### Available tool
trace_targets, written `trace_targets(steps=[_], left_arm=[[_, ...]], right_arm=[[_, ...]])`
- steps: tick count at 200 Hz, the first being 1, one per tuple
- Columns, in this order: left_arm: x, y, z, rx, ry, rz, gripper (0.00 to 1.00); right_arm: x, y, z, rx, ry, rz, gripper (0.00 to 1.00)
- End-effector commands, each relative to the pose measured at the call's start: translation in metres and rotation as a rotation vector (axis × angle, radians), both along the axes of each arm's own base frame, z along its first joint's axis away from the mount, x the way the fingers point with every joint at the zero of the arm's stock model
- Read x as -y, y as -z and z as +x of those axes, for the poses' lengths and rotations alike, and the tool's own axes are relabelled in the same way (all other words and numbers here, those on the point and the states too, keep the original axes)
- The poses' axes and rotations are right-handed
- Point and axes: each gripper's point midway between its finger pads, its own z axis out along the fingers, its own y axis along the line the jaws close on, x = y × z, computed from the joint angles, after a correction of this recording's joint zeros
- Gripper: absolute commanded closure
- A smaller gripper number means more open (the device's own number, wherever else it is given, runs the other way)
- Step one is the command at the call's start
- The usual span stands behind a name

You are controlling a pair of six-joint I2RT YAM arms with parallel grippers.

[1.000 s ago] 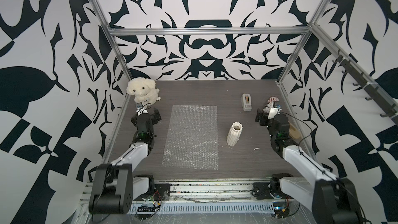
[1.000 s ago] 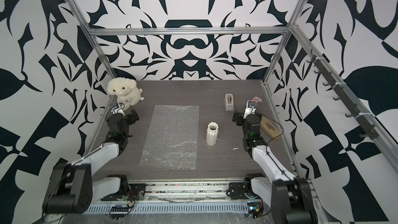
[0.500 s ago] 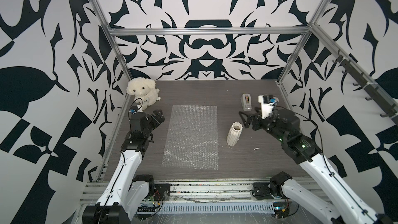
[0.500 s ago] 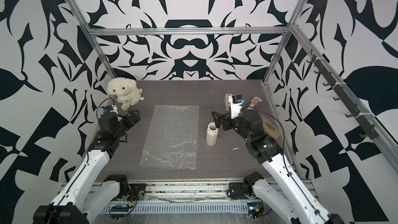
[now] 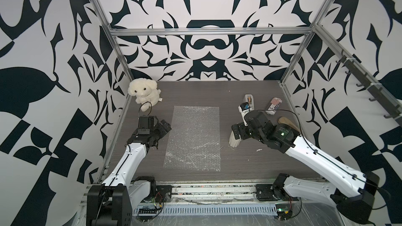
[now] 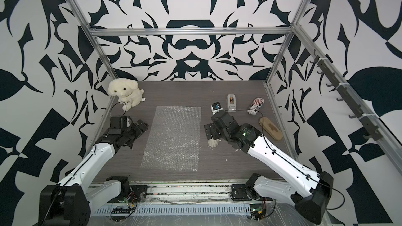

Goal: Wrap vases in bubble wrap
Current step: Move the bubble wrap to the center of the board.

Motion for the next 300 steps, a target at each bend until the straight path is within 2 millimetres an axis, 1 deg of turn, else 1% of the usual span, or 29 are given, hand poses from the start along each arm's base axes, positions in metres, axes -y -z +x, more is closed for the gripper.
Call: trace_targets(steps=[1,18,31,57,78,116,141,175,196,225,240,257,274,300], left_arm=[[0.005,0.009,-0.012,-0.038,0.012,-0.013,0.00],[0.007,0.016,-0.016,-0.060,0.019,-0.013,0.00],[0.009,0.020,-0.019,-0.076,0.027,-0.011,0.00],[0.011,0.027,-0.024,-0.104,0.029,-0.002,0.00],[0.015,0.030,-0.025,-0.113,0.033,-0.001,0.00],[0.022,0.034,-0.025,-0.129,0.051,0.013,0.01],[0.025,0.034,-0.024,-0.132,0.060,0.025,0.00],[0.029,0.041,-0.025,-0.156,0.065,0.045,0.01],[0.031,0.046,-0.025,-0.172,0.070,0.057,0.00],[0.032,0.051,-0.026,-0.188,0.070,0.072,0.01],[0.032,0.053,-0.027,-0.196,0.068,0.075,0.01],[0.034,0.056,-0.028,-0.202,0.067,0.069,0.00],[0.038,0.059,-0.029,-0.212,0.075,0.060,0.00],[0.044,0.063,-0.032,-0.229,0.090,0.063,0.00]], right_arm=[[-0.004,0.012,0.002,-0.044,0.029,0.001,0.01],[-0.008,0.024,0.002,-0.070,0.029,-0.002,0.01],[-0.008,0.029,0.003,-0.079,0.038,-0.006,0.01],[-0.011,0.035,0.005,-0.091,0.047,-0.005,0.01],[-0.009,0.041,0.007,-0.099,0.066,-0.028,0.01],[-0.010,0.049,0.007,-0.118,0.075,-0.036,0.14],[-0.010,0.054,0.009,-0.125,0.082,-0.043,0.15],[-0.010,0.062,0.010,-0.136,0.085,-0.060,0.16],[-0.009,0.067,0.010,-0.145,0.087,-0.080,0.21],[-0.008,0.070,0.010,-0.152,0.085,-0.099,0.33],[-0.008,0.069,0.011,-0.147,0.084,-0.099,0.39],[-0.008,0.063,0.012,-0.133,0.088,-0.083,0.43],[-0.009,0.053,0.013,-0.106,0.093,-0.049,0.46],[-0.012,0.028,0.014,-0.045,0.105,0.047,0.46]])
